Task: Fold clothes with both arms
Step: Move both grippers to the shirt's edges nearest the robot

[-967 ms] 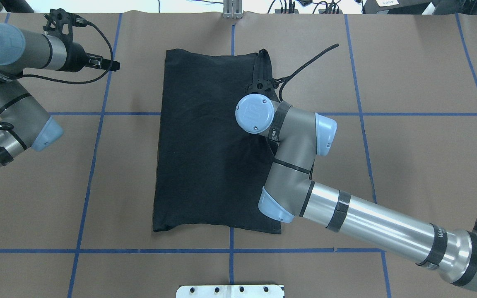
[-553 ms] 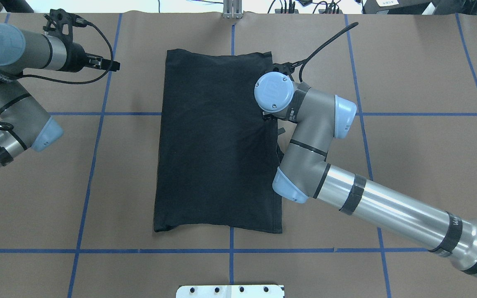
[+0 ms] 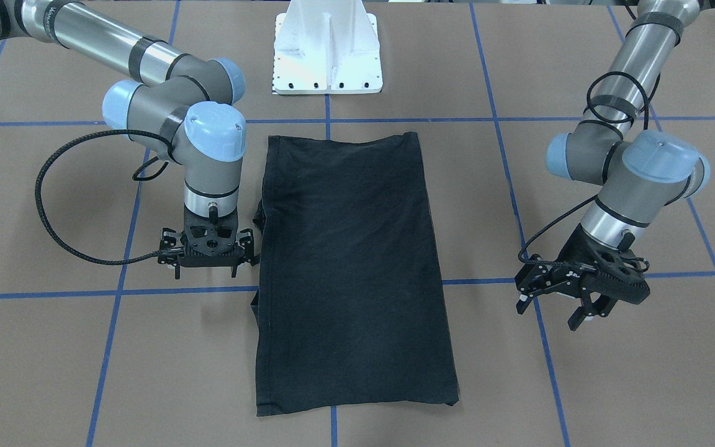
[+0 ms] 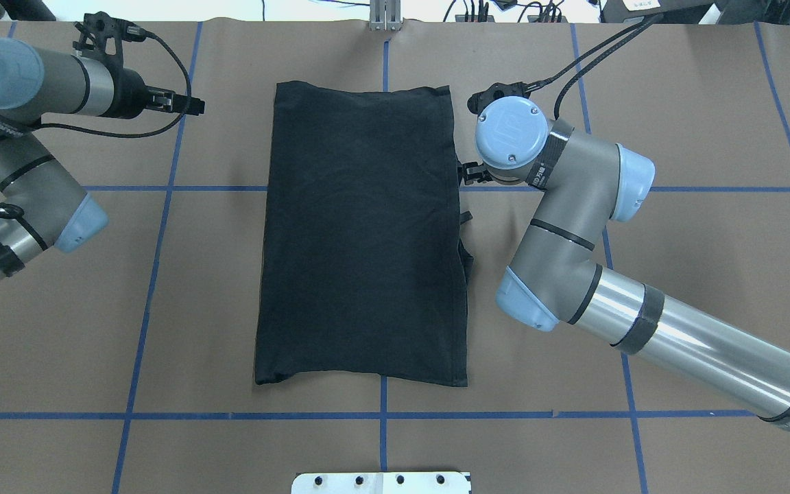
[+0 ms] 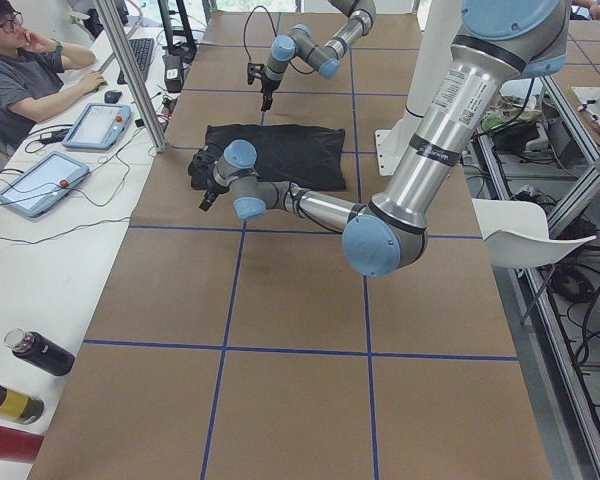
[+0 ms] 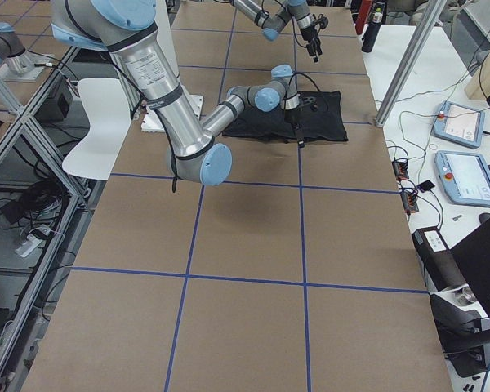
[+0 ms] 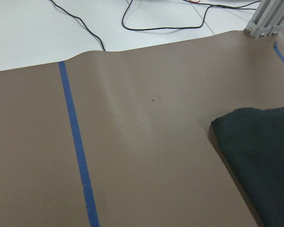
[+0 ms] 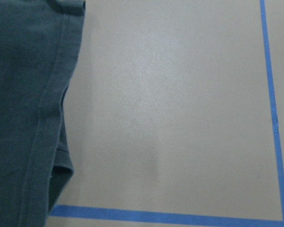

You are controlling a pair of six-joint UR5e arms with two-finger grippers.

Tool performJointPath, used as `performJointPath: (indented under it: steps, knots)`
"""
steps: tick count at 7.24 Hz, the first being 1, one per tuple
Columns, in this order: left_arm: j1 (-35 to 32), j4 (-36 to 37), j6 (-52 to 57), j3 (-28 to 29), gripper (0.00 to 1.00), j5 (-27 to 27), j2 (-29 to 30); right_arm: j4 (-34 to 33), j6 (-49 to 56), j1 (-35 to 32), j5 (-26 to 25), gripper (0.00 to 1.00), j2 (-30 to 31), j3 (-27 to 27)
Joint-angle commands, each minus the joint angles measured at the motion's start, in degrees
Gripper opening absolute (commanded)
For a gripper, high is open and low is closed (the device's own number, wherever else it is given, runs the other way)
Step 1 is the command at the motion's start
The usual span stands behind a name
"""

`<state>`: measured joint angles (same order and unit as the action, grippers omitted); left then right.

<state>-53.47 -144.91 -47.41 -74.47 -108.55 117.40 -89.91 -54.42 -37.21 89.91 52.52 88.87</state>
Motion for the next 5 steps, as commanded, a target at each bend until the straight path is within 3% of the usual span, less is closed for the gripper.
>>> performJointPath:
  steps: [1, 2, 3, 4, 5]
  knots:
    - [4.0, 0.2, -5.8, -3.3, 1.0, 0.5, -0.2, 3.0, -5.5, -0.3, 3.5, 1.0, 4.0, 9.1]
    - [7.6, 0.1, -9.9, -7.6, 1.0, 2.6, -2.8, 5.9, -6.3, -0.2, 4.3, 1.0, 8.7, 15.4]
    - [11.5, 0.3, -10.7, -15.5, 1.0, 5.1, -8.5, 6.1, -9.0, 0.8, 4.8, 1.0, 11.3, 19.9]
    - [14.2, 0.4, -11.9, -21.3, 1.0, 5.3, -13.7, 6.5, -13.6, 1.9, 4.8, 1.0, 12.1, 20.9]
    - [18.7, 0.4, -15.7, -24.6, 1.0, 9.0, -16.7, 6.7, -15.3, 3.3, 4.4, 1.0, 12.1, 21.4]
